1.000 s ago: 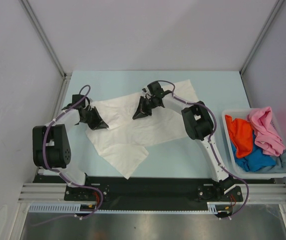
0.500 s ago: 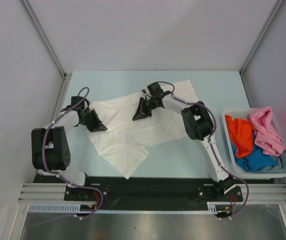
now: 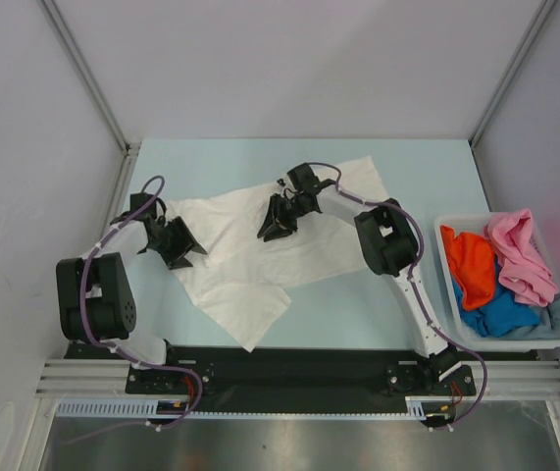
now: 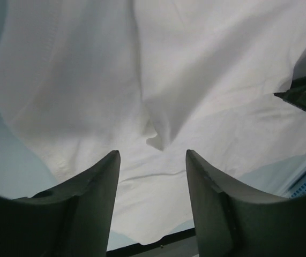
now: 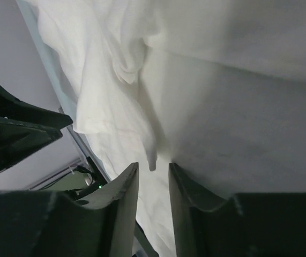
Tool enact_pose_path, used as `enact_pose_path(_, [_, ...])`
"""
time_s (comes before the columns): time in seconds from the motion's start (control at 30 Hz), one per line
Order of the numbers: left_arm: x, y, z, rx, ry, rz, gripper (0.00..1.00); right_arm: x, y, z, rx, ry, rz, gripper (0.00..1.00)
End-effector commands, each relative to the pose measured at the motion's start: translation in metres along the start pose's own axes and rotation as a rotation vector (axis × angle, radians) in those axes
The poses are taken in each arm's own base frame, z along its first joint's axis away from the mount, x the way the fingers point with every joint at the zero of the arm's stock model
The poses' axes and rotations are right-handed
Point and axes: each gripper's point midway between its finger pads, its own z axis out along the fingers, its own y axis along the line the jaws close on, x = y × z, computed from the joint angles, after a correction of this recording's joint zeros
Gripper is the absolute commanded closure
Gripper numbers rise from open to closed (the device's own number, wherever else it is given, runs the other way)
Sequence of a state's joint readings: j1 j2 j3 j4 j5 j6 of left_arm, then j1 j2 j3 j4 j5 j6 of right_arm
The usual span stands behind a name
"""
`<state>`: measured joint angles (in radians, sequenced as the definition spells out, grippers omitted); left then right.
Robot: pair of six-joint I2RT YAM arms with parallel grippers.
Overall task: Fold and stack the t-shirts
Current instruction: Fold the tshirt
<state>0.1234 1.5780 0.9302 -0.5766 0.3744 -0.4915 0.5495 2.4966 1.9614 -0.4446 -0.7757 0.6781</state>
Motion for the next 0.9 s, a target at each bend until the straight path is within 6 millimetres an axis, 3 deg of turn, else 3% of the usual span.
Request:
enact_pose_path(0.0, [-0.044,-0.003,-0.03,-0.001,-0.172,0.005,0.39,-0.02,0.041,-0.039,-0.033,-0.074,-0.091,0.63])
enact_pose_path(0.1, [-0.086,-0.012,-0.048,0.021,-0.307,0.033,0.39,-0.047,0.04,-0.064,0.041,-0.167,-0.137,0.53])
enact_pose_path(0.2, [-0.122,-0.025,-0.052,0.06,-0.377,0.071,0.42,-0.089,0.014,-0.1,0.164,-0.322,-0.116,0.46])
enact_pose_path(0.23, [-0.136,-0.027,-0.044,0.064,-0.374,0.066,0.44,-0.113,0.005,-0.124,0.189,-0.405,-0.108,0.45])
enact_pose_path(0.33, [-0.158,-0.033,-0.032,0.085,-0.37,0.057,0.44,-0.144,-0.012,-0.16,0.237,-0.525,-0.075,0.39])
enact_pose_path(0.47, [-0.192,-0.032,-0.014,0.098,-0.385,0.055,0.46,-0.181,-0.045,-0.226,0.24,-0.658,0.002,0.38])
enact_pose_path(0.53, [-0.21,-0.041,-0.012,0.167,-0.415,0.076,0.51,-0.19,-0.054,-0.245,0.242,-0.699,0.005,0.39])
enact_pose_path(0.6, [-0.215,-0.028,0.004,0.124,-0.384,0.057,0.43,-0.201,-0.07,-0.27,0.269,-0.753,0.012,0.39])
enact_pose_path(0.67, [-0.228,-0.027,0.005,0.096,-0.398,0.063,0.34,-0.207,-0.08,-0.281,0.283,-0.773,-0.009,0.39])
enact_pose_path(0.83, [-0.248,-0.01,0.009,-0.019,-0.434,0.116,0.32,-0.22,-0.116,-0.304,0.367,-0.798,-0.032,0.35])
enact_pose_path(0.87, [-0.251,-0.01,0.01,-0.023,-0.435,0.122,0.31,-0.222,-0.122,-0.307,0.391,-0.802,-0.049,0.3])
